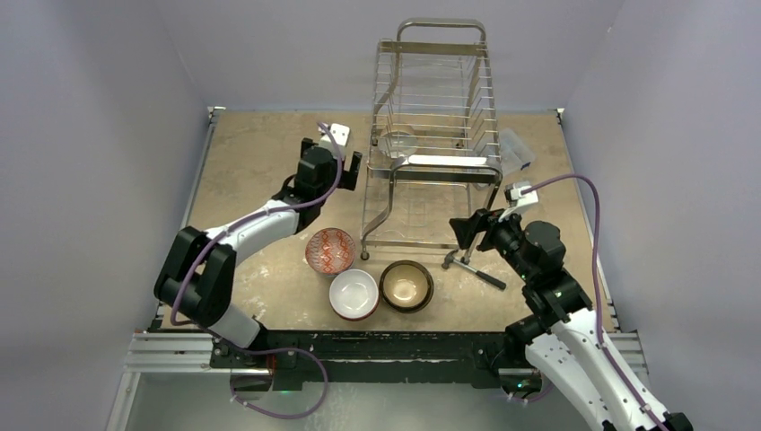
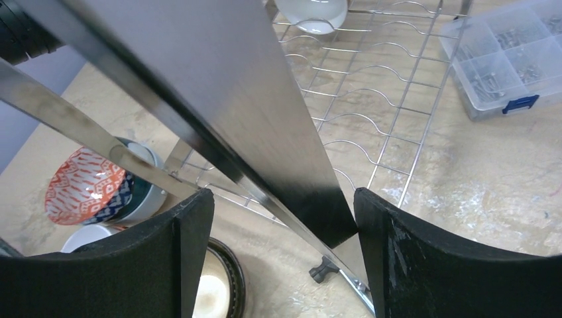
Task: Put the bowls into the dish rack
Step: Pick up the bowl from the center of the board.
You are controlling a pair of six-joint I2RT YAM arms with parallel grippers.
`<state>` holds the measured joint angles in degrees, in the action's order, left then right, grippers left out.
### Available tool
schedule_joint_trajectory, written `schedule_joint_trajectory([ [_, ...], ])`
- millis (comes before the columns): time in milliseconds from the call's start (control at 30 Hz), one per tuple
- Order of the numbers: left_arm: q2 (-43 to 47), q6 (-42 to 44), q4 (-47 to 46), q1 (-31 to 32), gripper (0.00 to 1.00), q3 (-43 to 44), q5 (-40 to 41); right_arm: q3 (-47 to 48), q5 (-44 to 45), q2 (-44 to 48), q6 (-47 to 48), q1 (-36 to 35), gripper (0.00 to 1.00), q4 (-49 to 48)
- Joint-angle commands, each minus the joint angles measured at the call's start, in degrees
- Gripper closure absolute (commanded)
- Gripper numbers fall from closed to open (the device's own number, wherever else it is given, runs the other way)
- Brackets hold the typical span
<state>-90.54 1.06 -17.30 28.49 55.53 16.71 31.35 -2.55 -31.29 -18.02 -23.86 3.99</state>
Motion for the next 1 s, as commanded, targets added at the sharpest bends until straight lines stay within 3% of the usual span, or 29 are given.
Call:
schedule_joint_trajectory([
  [0,6.13,-13.64,6.65,-0.81,0.09,-2.14,0.65,1.23,-6.49,1.64,-3.69,-0.58,0.19,1.05],
  [300,17.96,-26.11,7.44,-0.94,0.09,-14.23,-4.99,0.95,-7.21,2.97,-5.88,-0.58,0.11,2.68],
  [567,26.27,-32.06,14.97,-0.97,0.10,-17.21,-5.09,-0.27,-7.07,2.81,-7.52,-0.62,0.08,1.99],
  [967,34.78,-48.19,42.91,-0.98,0.13,-16.03,5.07,-0.82,-5.88,3.10,-8.15,-0.58,0.06,2.57],
])
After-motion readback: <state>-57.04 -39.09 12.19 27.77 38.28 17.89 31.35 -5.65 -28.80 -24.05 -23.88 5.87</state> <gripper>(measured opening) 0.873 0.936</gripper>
